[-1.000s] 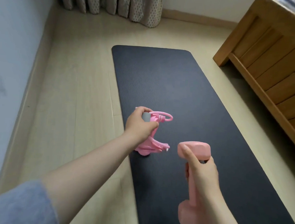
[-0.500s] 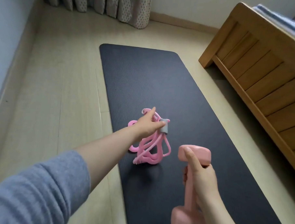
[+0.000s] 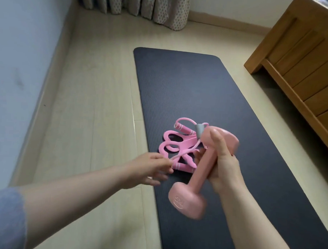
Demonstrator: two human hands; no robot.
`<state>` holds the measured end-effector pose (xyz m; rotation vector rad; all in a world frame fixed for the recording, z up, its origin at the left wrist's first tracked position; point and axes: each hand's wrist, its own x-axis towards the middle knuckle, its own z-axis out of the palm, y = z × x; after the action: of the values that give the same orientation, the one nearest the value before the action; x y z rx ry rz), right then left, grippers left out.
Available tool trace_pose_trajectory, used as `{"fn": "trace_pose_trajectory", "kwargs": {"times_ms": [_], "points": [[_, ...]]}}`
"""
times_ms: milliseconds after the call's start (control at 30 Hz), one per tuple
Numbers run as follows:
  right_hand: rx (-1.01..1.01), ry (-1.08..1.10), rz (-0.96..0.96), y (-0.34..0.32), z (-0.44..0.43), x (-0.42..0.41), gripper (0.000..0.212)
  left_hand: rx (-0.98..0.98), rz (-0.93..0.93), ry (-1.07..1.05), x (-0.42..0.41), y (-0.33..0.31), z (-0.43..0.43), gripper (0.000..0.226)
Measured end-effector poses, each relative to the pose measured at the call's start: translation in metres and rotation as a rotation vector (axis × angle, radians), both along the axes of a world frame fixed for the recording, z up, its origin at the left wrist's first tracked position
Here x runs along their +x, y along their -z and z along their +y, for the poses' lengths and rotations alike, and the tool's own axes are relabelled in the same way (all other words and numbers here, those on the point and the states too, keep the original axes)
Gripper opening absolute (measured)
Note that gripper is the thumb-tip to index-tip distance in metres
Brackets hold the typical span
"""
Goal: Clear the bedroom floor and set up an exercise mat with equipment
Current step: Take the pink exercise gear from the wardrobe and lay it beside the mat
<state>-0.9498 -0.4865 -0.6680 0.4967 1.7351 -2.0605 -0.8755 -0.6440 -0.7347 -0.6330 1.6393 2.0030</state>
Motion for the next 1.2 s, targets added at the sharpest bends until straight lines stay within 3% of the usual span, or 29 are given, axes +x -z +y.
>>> {"fn": "trace_pose_trajectory", "kwargs": {"times_ms": [100,200,300,400,533,667,767,933,1100,1200], "points": [[-0.065,-0.058,-0.078,-0.007,-0.029,-0.005,0.057,0.257,-0.108,-0.079,0.023,-0.003,0.006,0.026],[-0.152,-0.101,-0.101,-0.008,-0.054,-0.007,0.074,0.541,-0.111,-0.191,0.035,-0.009,0.001,0.048],[-0.155,-0.096,-0.042,-0.006,-0.069,-0.01,0.093,0.638,-0.047,-0.259,0.04,-0.015,-0.011,0.06],[-0.132,-0.143,-0.034,-0.006,-0.073,-0.014,0.096,0.552,-0.003,-0.375,0.041,-0.023,-0.021,0.019],[-0.155,-0.204,-0.057,0.002,-0.067,-0.019,0.093,0.345,-0.041,-0.546,0.041,-0.017,-0.049,0.028],[0.009,-0.447,-0.042,0.021,-0.069,-0.024,0.039,0.106,-0.022,-0.539,0.048,-0.007,-0.087,0.019],[0.145,-0.736,-0.036,0.037,-0.075,-0.021,0.027,0.003,-0.094,-0.578,0.054,0.006,-0.109,0.03],[0.318,-0.843,-0.024,0.068,-0.094,-0.009,0.035,-0.022,-0.176,-0.665,0.065,0.022,-0.139,0.034],[0.218,-0.787,-0.176,0.087,-0.114,-0.012,0.039,-0.011,-0.076,-0.541,0.08,0.034,-0.16,0.06],[0.135,-0.684,-0.258,0.098,-0.129,-0.016,0.047,-0.001,-0.014,-0.596,0.081,0.044,-0.17,0.043]]}}
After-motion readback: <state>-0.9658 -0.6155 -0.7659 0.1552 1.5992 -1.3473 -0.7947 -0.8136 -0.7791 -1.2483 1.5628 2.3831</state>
